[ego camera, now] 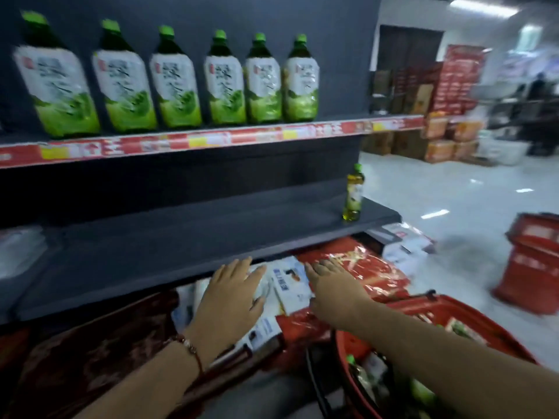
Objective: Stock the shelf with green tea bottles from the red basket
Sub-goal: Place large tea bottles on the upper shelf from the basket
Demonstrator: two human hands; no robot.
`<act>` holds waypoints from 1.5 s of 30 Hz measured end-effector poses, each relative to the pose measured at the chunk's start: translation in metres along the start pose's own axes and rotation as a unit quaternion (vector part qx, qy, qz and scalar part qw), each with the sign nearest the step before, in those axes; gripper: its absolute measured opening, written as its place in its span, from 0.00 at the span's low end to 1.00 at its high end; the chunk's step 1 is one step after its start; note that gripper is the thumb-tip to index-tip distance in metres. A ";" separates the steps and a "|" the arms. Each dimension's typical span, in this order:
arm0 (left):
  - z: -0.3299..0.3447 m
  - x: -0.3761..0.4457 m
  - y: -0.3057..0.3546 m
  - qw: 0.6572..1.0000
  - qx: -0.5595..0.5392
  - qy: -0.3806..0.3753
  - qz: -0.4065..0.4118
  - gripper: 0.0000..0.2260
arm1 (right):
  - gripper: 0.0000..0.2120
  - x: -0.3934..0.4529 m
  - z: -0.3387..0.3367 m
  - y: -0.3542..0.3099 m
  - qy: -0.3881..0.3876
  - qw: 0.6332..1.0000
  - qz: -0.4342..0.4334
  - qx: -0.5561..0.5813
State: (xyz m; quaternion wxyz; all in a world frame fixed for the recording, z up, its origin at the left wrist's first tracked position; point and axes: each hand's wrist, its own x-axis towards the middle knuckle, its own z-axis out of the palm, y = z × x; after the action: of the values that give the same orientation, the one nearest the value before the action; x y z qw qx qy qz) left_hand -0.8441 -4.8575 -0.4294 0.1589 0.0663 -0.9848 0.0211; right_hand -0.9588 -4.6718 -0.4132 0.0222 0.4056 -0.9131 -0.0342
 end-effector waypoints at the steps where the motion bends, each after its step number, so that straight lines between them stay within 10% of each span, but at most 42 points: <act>1: 0.013 -0.001 0.017 1.000 -0.004 -0.006 0.018 0.26 | 0.35 -0.016 0.016 0.015 -0.013 1.000 0.022 -0.001; 11: 0.090 0.010 0.162 0.975 -0.082 -0.130 0.158 0.28 | 0.28 -0.135 0.115 0.115 -0.079 0.972 0.207 0.080; 20: 0.143 0.046 0.216 0.951 -0.073 -0.186 0.235 0.28 | 0.20 -0.152 0.172 0.167 -0.076 0.975 0.203 0.040; 45: 0.256 0.104 0.265 0.933 -0.107 -0.299 0.171 0.31 | 0.24 -0.052 0.316 0.201 -0.102 0.851 0.454 0.242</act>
State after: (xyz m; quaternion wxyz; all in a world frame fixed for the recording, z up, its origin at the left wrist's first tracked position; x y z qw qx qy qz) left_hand -1.0580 -4.6241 -0.6450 -0.1424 -0.1170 -0.9798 -0.0781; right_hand -1.0943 -4.4849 -0.7124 -0.1572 -0.0674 -0.9722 0.1602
